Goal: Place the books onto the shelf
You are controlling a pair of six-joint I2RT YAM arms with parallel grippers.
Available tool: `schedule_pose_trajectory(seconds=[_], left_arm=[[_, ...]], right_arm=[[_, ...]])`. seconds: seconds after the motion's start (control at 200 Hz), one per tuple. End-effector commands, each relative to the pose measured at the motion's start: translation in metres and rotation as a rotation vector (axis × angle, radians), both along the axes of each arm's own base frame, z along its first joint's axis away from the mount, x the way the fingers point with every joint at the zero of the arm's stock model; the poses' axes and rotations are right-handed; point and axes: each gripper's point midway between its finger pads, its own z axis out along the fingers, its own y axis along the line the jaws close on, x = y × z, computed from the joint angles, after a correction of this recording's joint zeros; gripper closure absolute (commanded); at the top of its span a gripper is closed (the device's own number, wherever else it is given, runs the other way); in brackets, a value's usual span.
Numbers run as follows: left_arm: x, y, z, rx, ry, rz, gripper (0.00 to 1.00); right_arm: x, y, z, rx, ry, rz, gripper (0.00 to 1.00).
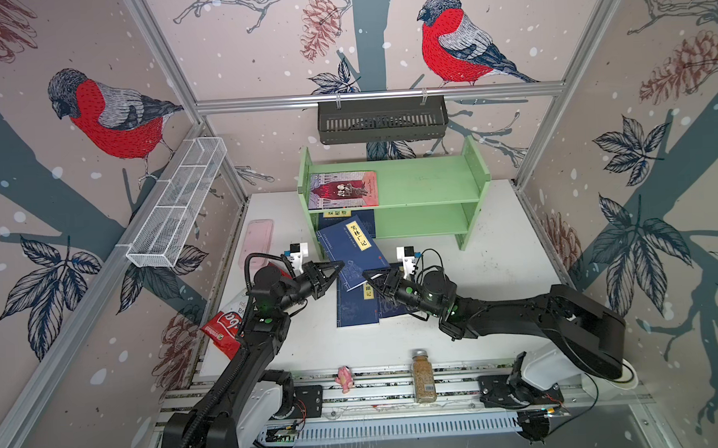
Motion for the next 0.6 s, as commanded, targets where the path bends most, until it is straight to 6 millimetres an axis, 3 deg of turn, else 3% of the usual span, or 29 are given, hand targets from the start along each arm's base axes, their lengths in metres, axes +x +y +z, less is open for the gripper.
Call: schedule_pose_trajectory(seconds=[0.0,0.23,0.375,0.595], left_arm=[[-0.004,-0.002,0.012,-0.016,-0.052,-0.018,1.0],[-0.007,-0.001,0.005,0.0,-0.041,-0.015,0.99],[-0.007,-0.001,0.008,0.012,-0.074,-0.016,0.97],[-0.012,0.0,0.013,0.076,-0.161,-0.026,0.62]], right_arm=[[0.004,-0.001,0.017,0.066,-0.044,-0.018,0.62],[0.007,0.003,0.018,0.09,-0.054,-0.005,0.88],[0.007,0.004,0.015,0.08,-0.06,0.015,0.94],[-0.01,0.005,0.021,0.009,-0.116,0.129,0.95]])
